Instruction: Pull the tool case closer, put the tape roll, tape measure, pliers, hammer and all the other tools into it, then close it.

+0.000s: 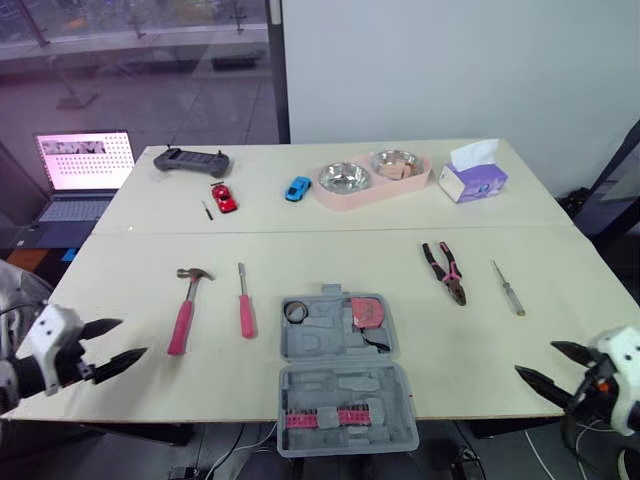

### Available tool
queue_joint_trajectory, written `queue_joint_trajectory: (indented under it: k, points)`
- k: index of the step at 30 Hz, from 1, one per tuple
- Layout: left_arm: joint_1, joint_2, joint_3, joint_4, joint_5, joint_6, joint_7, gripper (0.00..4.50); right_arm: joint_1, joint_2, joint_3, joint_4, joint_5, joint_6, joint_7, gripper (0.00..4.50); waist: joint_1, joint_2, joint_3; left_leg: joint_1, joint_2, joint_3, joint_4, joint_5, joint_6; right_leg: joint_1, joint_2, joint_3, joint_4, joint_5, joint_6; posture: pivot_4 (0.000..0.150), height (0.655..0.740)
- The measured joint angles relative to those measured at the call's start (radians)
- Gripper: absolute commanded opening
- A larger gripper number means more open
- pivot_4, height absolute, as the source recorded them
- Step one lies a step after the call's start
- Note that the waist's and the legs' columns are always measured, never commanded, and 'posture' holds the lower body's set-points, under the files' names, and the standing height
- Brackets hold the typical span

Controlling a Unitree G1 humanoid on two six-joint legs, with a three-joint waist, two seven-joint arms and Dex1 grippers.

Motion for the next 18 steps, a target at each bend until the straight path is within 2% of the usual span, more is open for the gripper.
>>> queue_joint_trajectory:
  k: [6, 10, 14, 18]
  points:
    - [-0.113, -0.025, -0.113, -0.225, -0.044, 0.140, -0.035, 4.50, -0.083, 0.093, 0.127, -0.235, 0.009, 0.240, -0.260, 4.41, -0.007, -0.001, 0.000, 0.000, 0.000, 0.000, 0.000, 0.001, 0.001, -0.001, 0.000, 0.000, 0.000, 0.000, 0.000, 0.150, 0.7400]
    - [-0.125, -0.068, -0.189, -0.320, -0.045, 0.185, -0.050, 4.50, -0.173, 0.203, 0.202, -0.257, -0.021, 0.342, -0.440, 4.41, -0.005, -0.001, 0.000, 0.000, 0.000, 0.001, -0.001, 0.001, 0.001, -0.002, 0.001, 0.000, 0.001, 0.000, 0.000, 0.150, 0.7400]
    - [-0.164, -0.128, -0.200, -0.371, -0.046, 0.173, -0.016, 4.50, -0.266, 0.227, 0.270, -0.261, -0.061, 0.413, -0.564, 4.41, -0.001, 0.000, 0.000, 0.000, 0.000, 0.000, 0.000, 0.001, 0.001, -0.002, 0.001, 0.000, 0.001, 0.001, 0.000, 0.150, 0.7400]
    - [-0.143, -0.237, -0.212, -0.481, -0.074, 0.170, 0.053, 4.50, -0.369, 0.270, 0.319, -0.256, -0.099, 0.484, -0.666, 4.41, -0.003, 0.000, 0.000, 0.000, -0.001, 0.001, 0.000, 0.001, 0.001, -0.002, 0.001, 0.000, 0.000, 0.002, 0.003, 0.150, 0.7400]
